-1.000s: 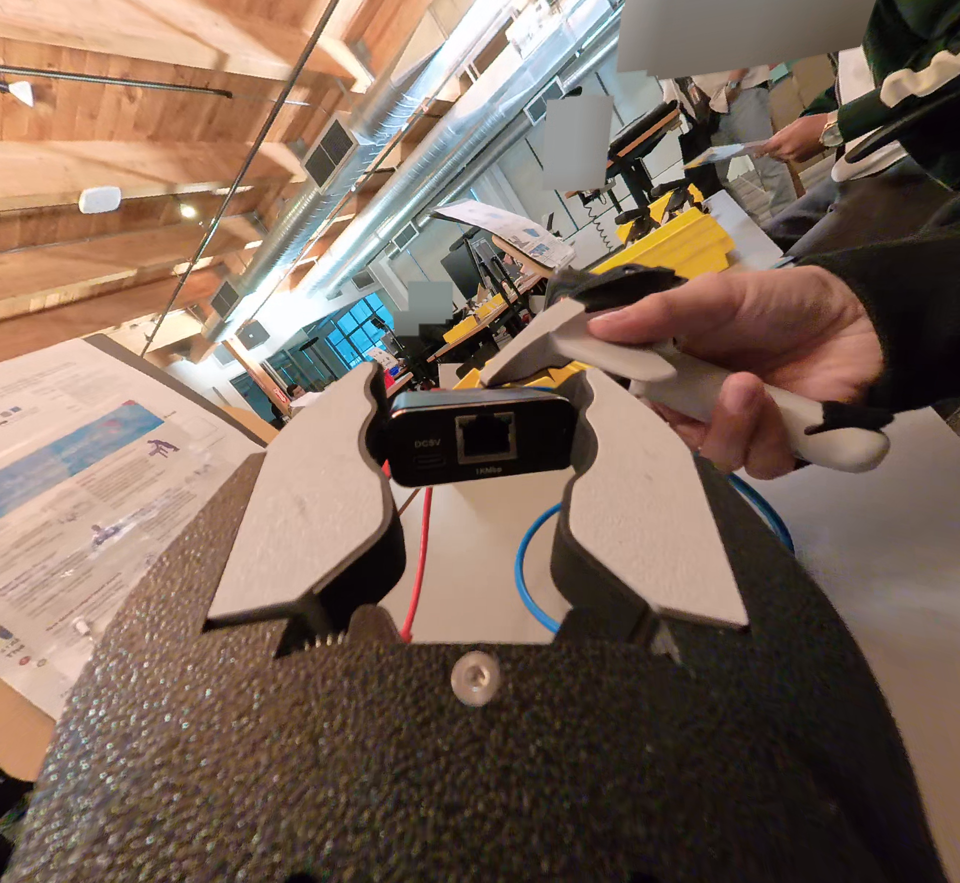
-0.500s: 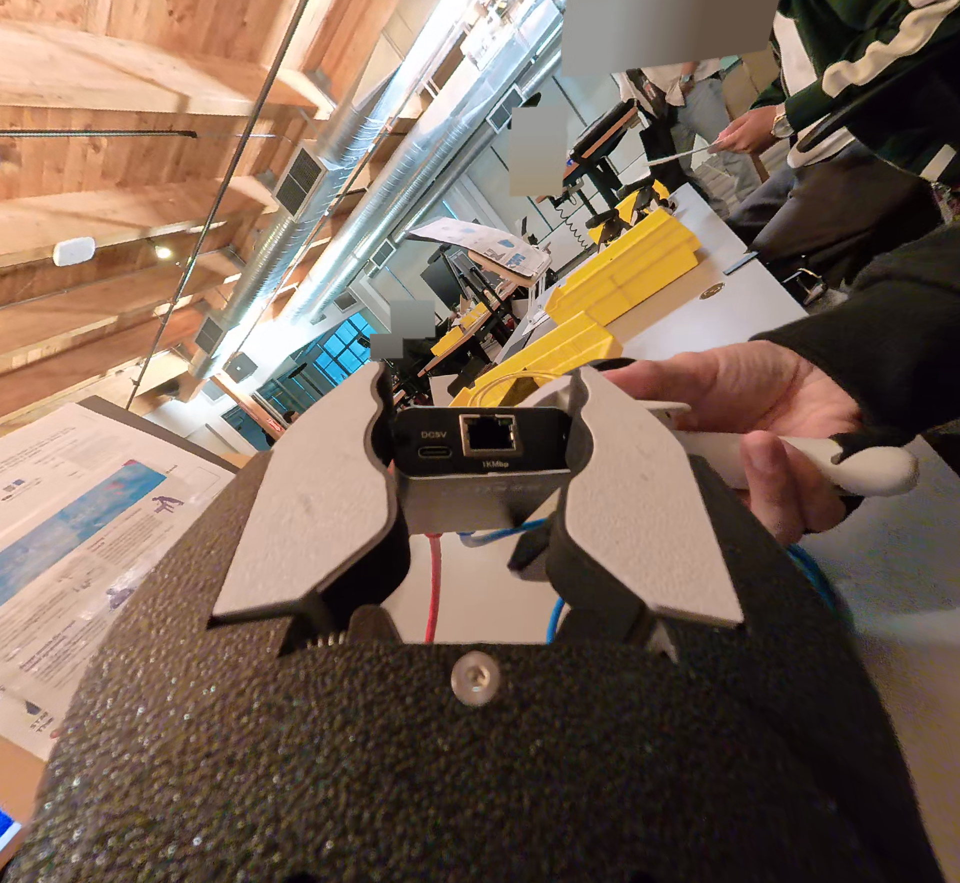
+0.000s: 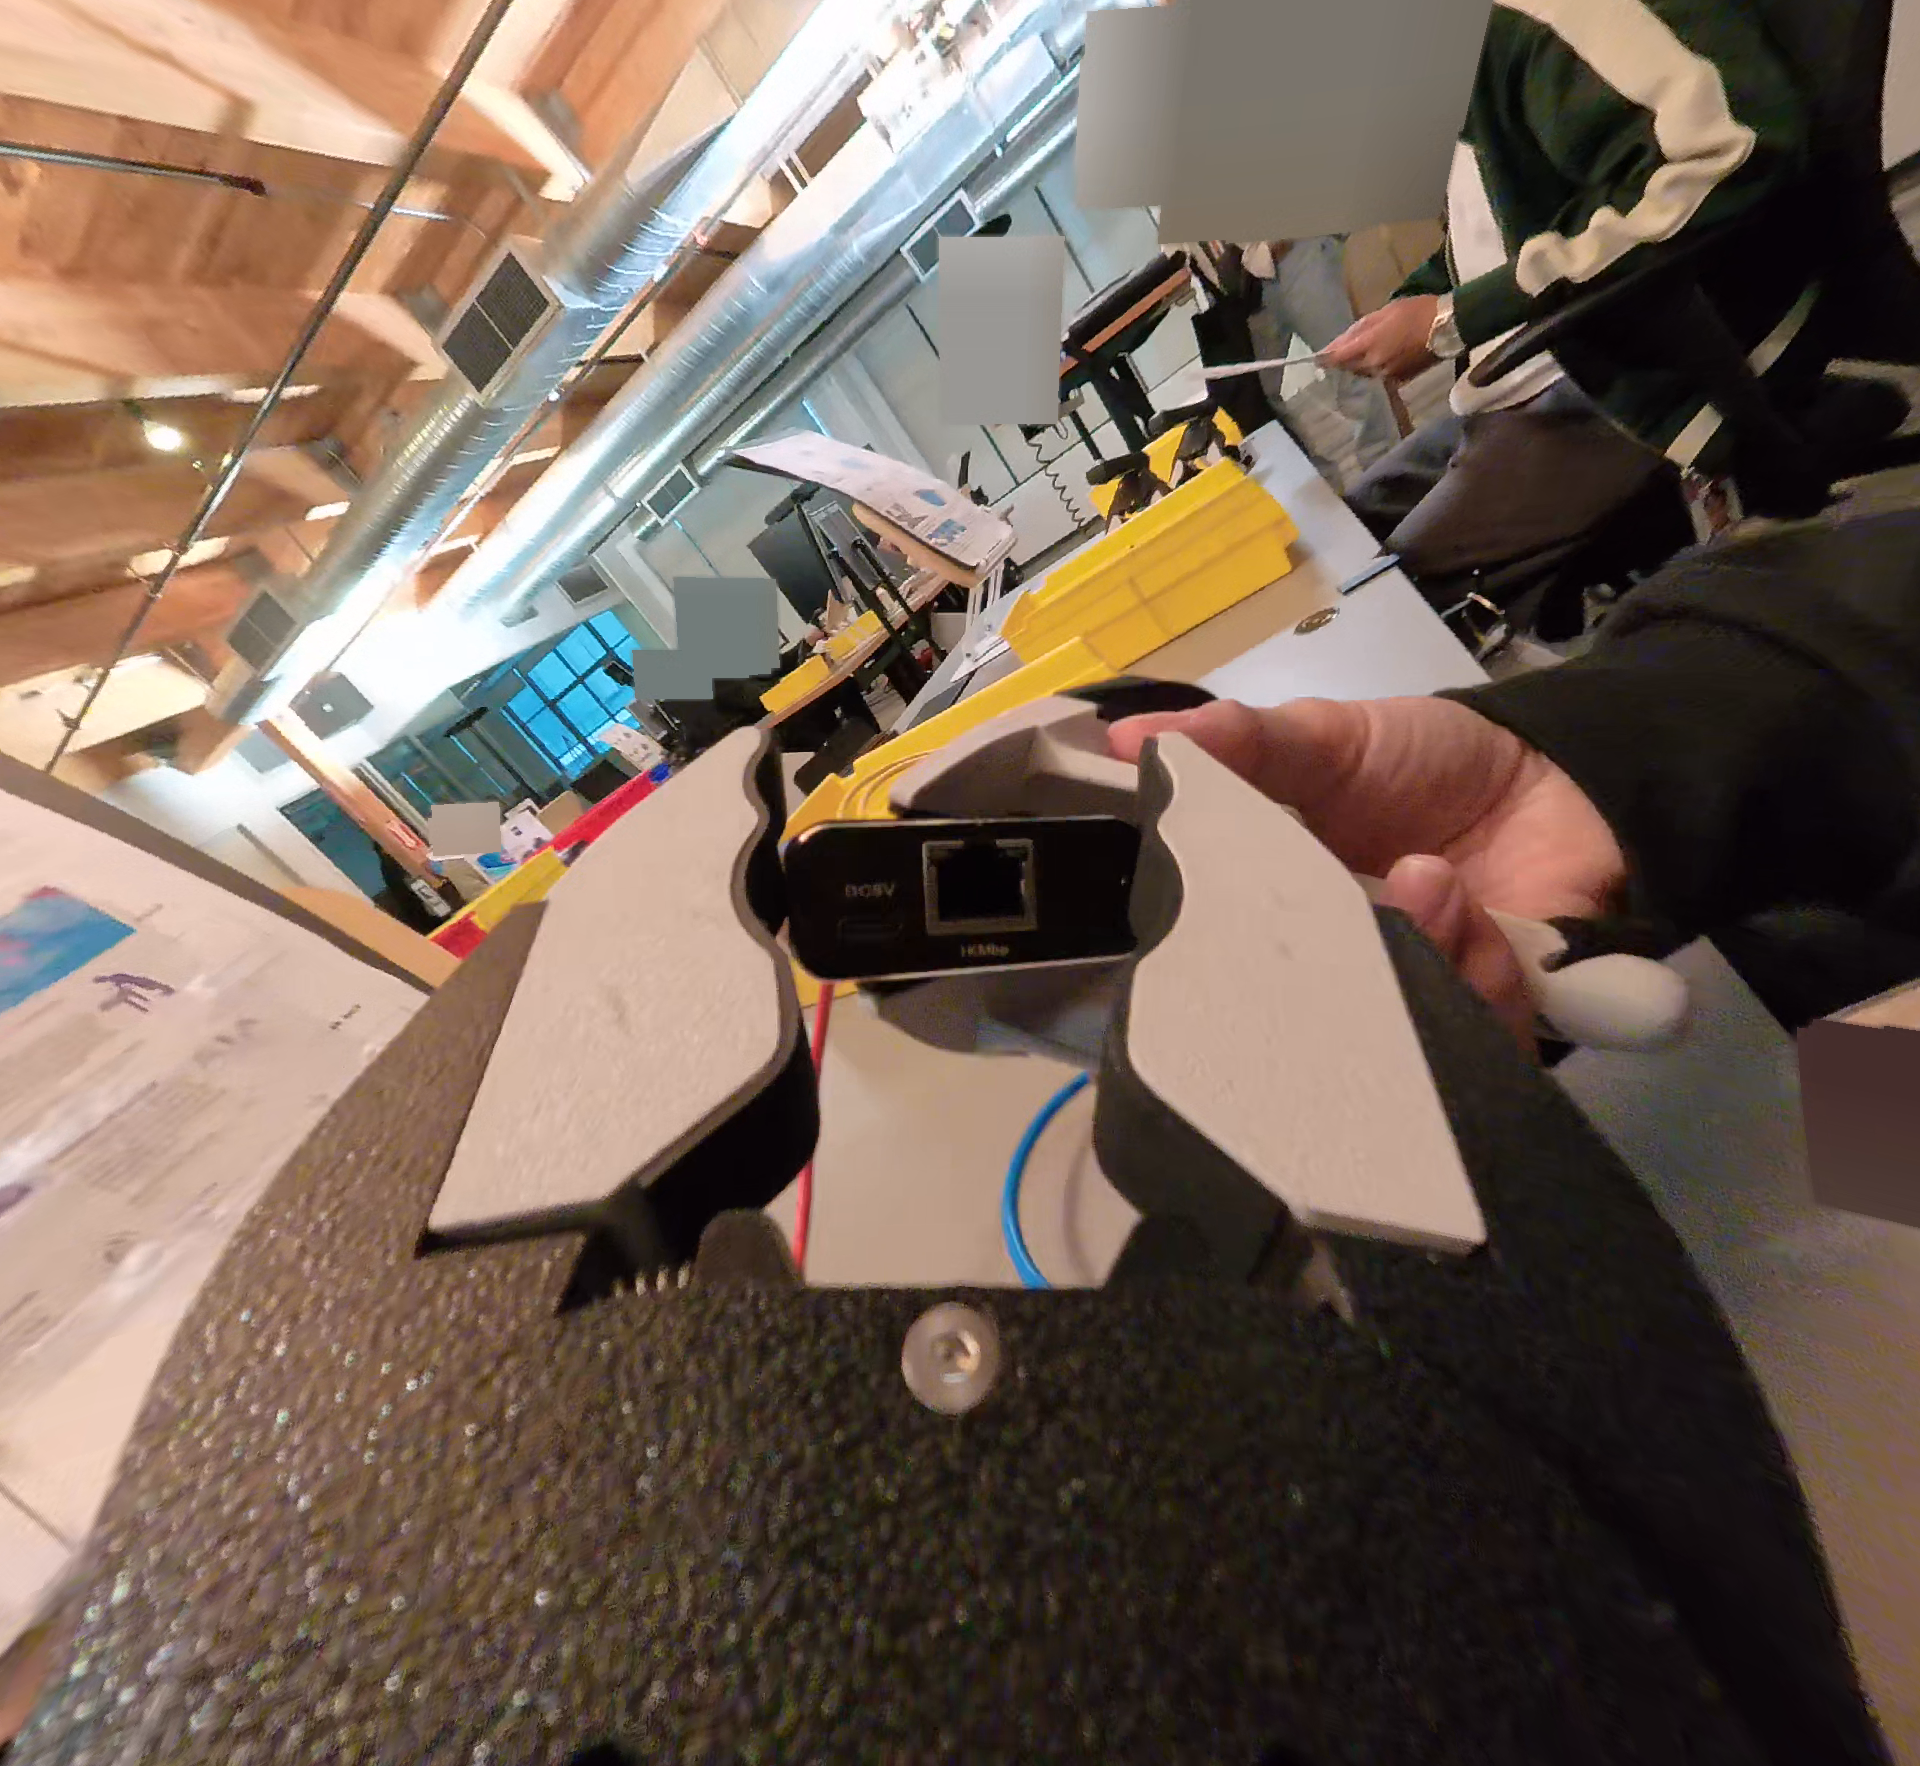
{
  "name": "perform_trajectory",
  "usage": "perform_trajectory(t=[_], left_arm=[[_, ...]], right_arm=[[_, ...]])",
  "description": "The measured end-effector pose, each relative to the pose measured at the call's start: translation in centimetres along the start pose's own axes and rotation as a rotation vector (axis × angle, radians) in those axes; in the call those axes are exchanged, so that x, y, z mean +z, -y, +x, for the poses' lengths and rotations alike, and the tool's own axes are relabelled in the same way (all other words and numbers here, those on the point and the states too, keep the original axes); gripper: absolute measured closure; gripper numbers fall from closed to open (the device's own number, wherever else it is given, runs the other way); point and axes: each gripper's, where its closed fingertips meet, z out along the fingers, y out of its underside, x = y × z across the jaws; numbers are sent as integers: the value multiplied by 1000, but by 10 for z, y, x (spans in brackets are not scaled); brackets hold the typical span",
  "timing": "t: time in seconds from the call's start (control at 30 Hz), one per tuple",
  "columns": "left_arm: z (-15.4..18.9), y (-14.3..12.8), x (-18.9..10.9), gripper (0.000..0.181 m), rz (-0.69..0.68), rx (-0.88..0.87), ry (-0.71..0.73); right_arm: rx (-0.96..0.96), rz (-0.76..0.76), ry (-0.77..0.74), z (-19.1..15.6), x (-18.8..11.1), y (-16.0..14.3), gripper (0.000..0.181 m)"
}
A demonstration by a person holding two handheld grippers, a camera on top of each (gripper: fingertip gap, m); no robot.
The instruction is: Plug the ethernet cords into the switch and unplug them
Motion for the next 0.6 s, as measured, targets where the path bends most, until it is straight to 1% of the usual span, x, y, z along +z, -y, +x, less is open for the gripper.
perform_trajectory(t=[0.03,0.1,0.13,0.2,0.23,0.3,0.33,0.37,0.43,0.5,0.53,0.6], left_arm=[[-1,0,-1,117,10,-19,-2],[-3,-1,-3,122,25,-43,0],[-4,-4,-6,125,11,-23,2],[-8,-11,-7,121,-41,34,35],[-7,-12,-6,120,-61,47,41],[-7,-15,-1,106,-107,61,55],[-10,-18,1,103,-140,76,88],[-15,-22,2,106,-173,99,137],[-21,-29,6,105,-210,111,218],[-23,-26,8,104,-170,42,254],[-24,-23,8,107,-145,13,263],[-22,-22,9,105,-141,18,248]], right_arm=[[-43,-18,-43,0,0,1,152],[-126,-34,-143,2,-1,4,153],[-174,-36,-202,3,-2,6,153],[-242,-40,-301,7,-5,10,154],[-271,-31,-324,6,-6,13,154],[-302,34,-324,0,-6,23,154],[-301,48,-331,0,-7,25,154],[-300,51,-325,-1,-6,25,154],[-273,73,-270,-7,-2,24,154],[-255,98,-265,-6,0,22,154],[-250,101,-260,-6,0,21,154],[-253,33,-295,1,2,11,154]])
